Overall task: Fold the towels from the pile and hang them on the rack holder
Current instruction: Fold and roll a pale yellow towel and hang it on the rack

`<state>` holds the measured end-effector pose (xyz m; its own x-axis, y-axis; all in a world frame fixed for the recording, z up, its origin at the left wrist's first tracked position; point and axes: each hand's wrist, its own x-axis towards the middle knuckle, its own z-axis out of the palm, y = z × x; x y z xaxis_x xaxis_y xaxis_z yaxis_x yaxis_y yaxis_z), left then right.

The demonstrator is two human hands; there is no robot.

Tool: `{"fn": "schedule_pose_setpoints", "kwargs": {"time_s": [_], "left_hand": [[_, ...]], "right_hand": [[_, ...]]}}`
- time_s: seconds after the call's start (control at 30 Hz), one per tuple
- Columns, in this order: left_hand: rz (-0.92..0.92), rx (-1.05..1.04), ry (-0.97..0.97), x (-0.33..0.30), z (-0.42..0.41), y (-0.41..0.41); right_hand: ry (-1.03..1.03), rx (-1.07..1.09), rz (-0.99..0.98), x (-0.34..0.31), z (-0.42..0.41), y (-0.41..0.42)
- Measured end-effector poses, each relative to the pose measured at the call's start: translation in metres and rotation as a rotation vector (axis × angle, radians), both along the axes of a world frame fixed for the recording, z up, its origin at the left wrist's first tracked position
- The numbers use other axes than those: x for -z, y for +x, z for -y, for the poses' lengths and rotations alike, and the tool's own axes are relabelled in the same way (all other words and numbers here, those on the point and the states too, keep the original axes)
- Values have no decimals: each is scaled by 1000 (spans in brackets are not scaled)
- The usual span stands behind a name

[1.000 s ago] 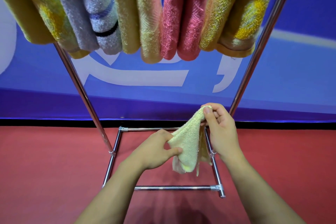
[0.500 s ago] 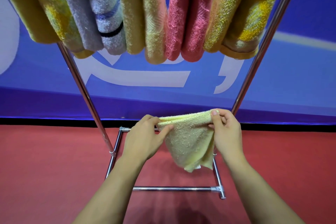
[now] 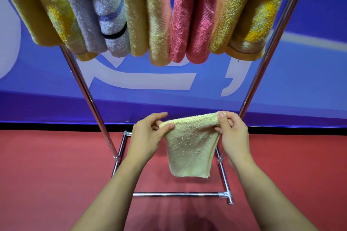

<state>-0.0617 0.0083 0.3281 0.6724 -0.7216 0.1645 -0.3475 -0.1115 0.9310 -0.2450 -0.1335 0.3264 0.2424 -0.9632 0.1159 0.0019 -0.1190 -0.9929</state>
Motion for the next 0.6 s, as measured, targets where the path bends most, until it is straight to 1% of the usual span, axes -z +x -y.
{"fn": "schedule_pose_setpoints", "kwargs": {"time_s": [0.1,0.2,0.37,0.5,0.6], "left_hand": [[95,47,45,-2,0,0],[145,79,51,-2,0,-1],[220,176,130,-3,0,-2],[381,301,236,-2,0,-6],[458,452,329,-5,0,-17]], "right_hand": [[7,-6,-5,1,4,-3],[15,-9,-15,1,8,-5],[24,-6,-25,3,10,-8],[21,4,-39,6,12,-11],[21,17,-48,7,13,-12]]}}
